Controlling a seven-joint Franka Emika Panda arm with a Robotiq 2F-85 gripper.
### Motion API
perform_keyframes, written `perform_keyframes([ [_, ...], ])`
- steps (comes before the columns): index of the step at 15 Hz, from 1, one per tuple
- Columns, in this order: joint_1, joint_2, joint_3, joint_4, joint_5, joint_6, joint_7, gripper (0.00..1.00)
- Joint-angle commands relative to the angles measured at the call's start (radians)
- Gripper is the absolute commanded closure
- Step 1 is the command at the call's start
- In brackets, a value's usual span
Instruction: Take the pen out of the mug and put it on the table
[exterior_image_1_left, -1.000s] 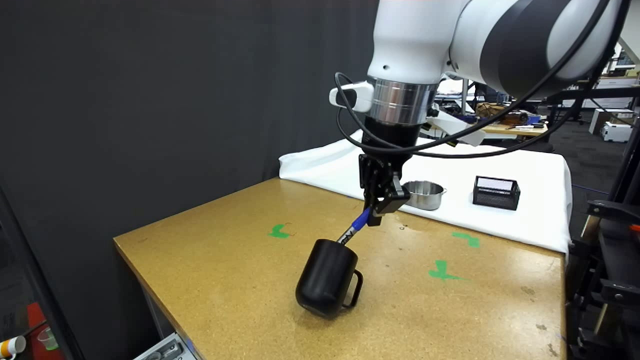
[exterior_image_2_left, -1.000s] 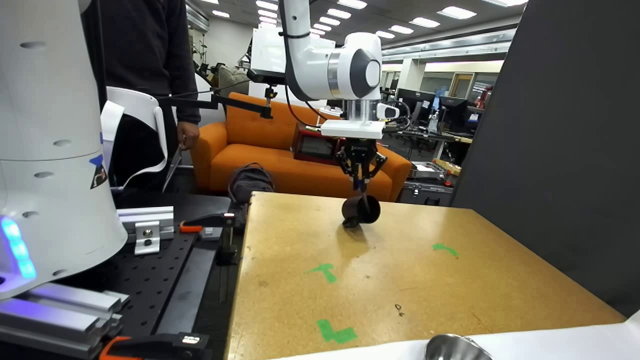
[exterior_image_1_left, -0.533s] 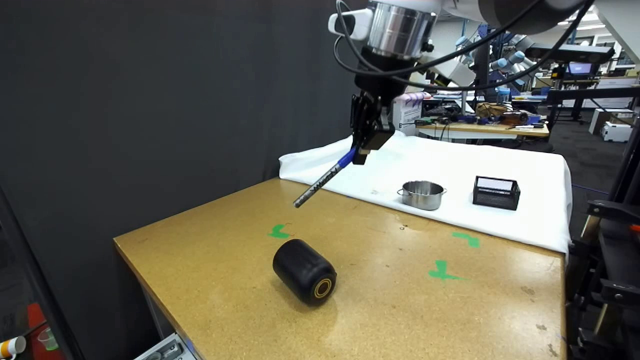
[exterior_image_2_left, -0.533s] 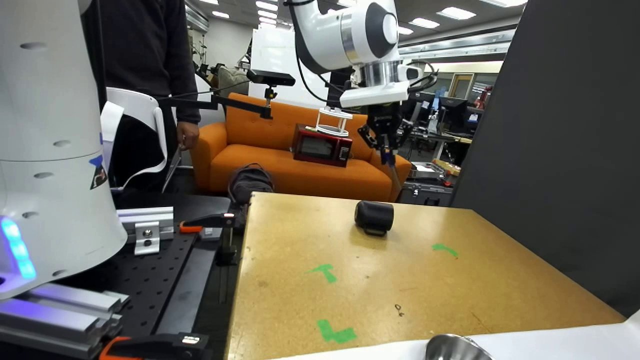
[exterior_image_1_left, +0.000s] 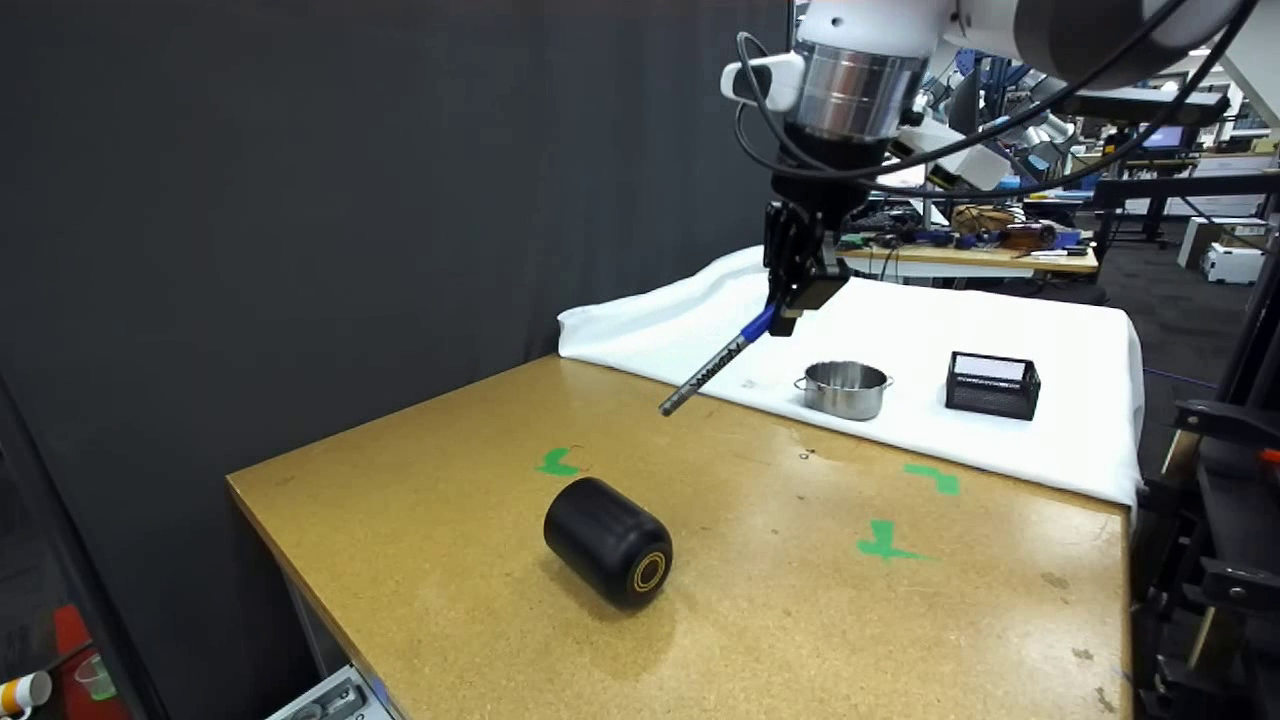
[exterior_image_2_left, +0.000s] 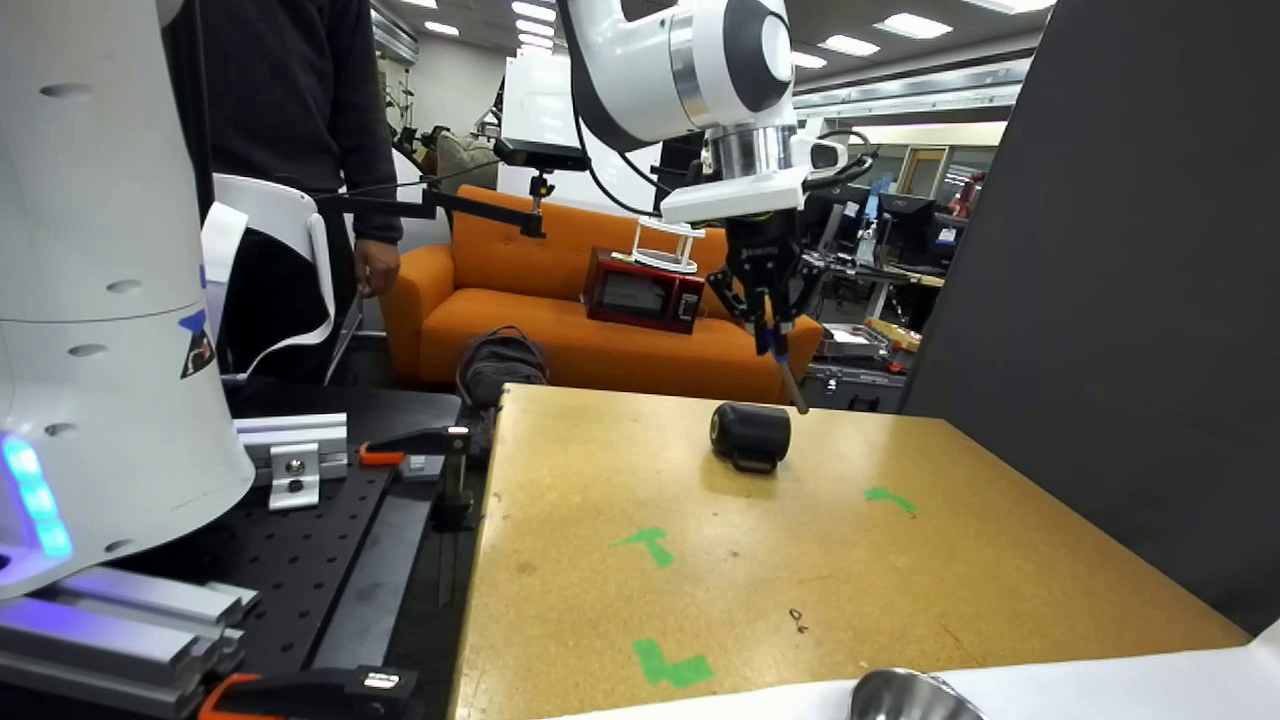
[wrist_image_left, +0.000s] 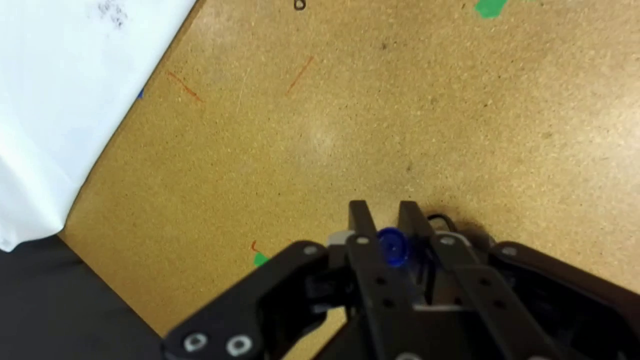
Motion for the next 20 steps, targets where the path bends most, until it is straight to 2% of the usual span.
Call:
perform_keyframes([
  [1, -0.005, 0.028, -0.025, -0.036, -0.033, 0.044, 0.061, 0.95],
  [6, -0.012, 0.164, -0.061, -0.040, -0.014, 0.163, 0.077, 0.95],
  [12, -0.026, 0.344, -0.058, -0.013, 0.020, 0.318, 0.070, 0.95],
  [13, -0.031, 0.361, -0.054, -0.011, 0.028, 0.326, 0.069, 0.56],
  [14, -0.038, 0.375, -0.050, -0.009, 0.036, 0.335, 0.065, 0.55],
  [15, -0.040, 0.386, -0.048, -0.007, 0.042, 0.335, 0.065, 0.49],
  [18, -0.076, 0.387, 0.003, -0.009, 0.068, 0.289, 0.040, 0.30],
  [19, -0.101, 0.374, 0.043, -0.016, 0.077, 0.251, 0.020, 0.22],
  [20, -0.104, 0.363, 0.071, -0.028, 0.158, 0.230, -0.057, 0.16],
])
